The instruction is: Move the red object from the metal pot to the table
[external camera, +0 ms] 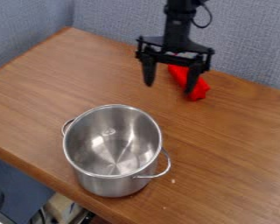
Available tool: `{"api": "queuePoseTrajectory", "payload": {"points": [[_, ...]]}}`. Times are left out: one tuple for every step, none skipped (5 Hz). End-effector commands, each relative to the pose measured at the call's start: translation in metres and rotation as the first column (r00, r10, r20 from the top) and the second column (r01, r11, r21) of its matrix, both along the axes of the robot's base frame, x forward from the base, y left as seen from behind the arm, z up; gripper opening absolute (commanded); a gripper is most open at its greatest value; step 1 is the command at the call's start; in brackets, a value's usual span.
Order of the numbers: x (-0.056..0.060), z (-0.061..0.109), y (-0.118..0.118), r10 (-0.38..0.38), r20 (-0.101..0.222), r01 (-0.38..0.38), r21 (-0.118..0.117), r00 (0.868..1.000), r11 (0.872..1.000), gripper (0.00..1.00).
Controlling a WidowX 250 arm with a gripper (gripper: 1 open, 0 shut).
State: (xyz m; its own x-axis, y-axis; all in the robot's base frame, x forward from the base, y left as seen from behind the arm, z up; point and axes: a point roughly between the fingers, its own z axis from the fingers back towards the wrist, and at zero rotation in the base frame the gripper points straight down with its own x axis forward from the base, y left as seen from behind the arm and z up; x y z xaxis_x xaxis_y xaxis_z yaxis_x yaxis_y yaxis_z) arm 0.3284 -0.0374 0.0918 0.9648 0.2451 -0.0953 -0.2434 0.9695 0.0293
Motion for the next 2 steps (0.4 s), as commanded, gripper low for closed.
{"api": "queuePoseTrajectory", "payload": {"points": [[0.017, 0.021, -0.006, 0.159, 0.075, -0.158, -0.022, 0.984, 0.987, 1.00], [0.032, 0.019, 0.002, 0.302, 0.114, -0.298, -0.050, 0.946, 0.953, 1.00]]}}
